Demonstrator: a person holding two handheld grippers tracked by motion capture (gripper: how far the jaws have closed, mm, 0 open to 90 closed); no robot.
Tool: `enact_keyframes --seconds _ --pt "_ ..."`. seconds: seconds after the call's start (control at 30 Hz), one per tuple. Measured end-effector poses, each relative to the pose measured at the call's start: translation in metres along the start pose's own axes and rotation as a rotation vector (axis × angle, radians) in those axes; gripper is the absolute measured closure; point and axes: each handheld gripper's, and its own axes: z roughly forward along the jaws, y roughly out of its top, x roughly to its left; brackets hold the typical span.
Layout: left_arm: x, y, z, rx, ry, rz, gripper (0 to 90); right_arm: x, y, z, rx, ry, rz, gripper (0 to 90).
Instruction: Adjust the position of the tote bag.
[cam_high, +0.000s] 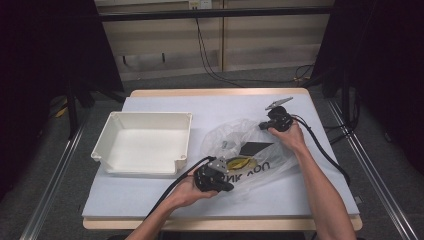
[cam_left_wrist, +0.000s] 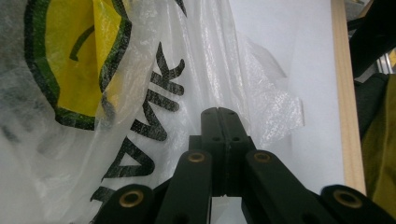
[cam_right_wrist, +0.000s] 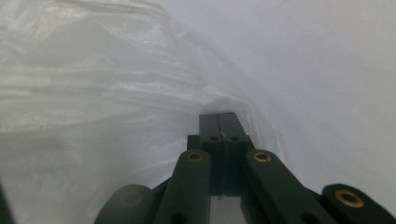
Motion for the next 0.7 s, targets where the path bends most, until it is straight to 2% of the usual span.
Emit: enact_keyframes --seconds 0.03,0.1,0.13,0.17,0.3,0.47,0.53,0.57,0.6,0.67,0.7 --pt "-0.001 -0.001 0.002 -0.027 -0.003 -0.01 90.0 0.001 -0.001 -0.002 -0.003 0.004 -0.004 87.8" --pt "-0.001 0.0 -0.001 -0.028 -0.005 -0.01 90.0 0.004 -0.002 -0.009 -0.021 0.031 -0.018 85.7" --pt "0.0 0.0 -0.001 -0.05 -0.003 -0.015 90.0 0.005 -0.003 -0.013 -0.039 0.035 -0.005 84.3" --pt "0.0 0.001 -0.002 -0.062 -0.005 -0.022 88.4 0.006 -0.004 -0.016 -0.064 0.062 0.003 83.5" --pt "-0.003 0.003 -0.009 -0.101 0.001 -0.017 85.5 0.013 -0.004 -0.03 -0.095 0.07 -0.025 78.9" --pt "-0.006 0.005 -0.027 -0.15 0.014 -0.011 82.6 0.024 -0.006 -0.049 -0.145 0.089 -0.047 73.7" --pt "-0.007 0.004 -0.033 -0.185 0.015 -0.026 79.8 0.028 -0.008 -0.058 -0.171 0.097 -0.054 71.3" --pt "-0.006 0.004 -0.038 -0.188 0.021 -0.014 79.2 0.03 -0.008 -0.062 -0.179 0.106 -0.057 70.5" --pt "-0.008 0.004 -0.042 -0.214 0.022 -0.03 78.9 0.032 -0.009 -0.066 -0.178 0.104 -0.066 69.7" --pt "-0.009 0.005 -0.052 -0.235 0.028 -0.032 77.4 0.035 -0.011 -0.073 -0.184 0.109 -0.077 69.7" --pt "-0.01 0.006 -0.057 -0.246 0.04 -0.019 77.1 0.037 -0.012 -0.076 -0.188 0.113 -0.082 69.7"
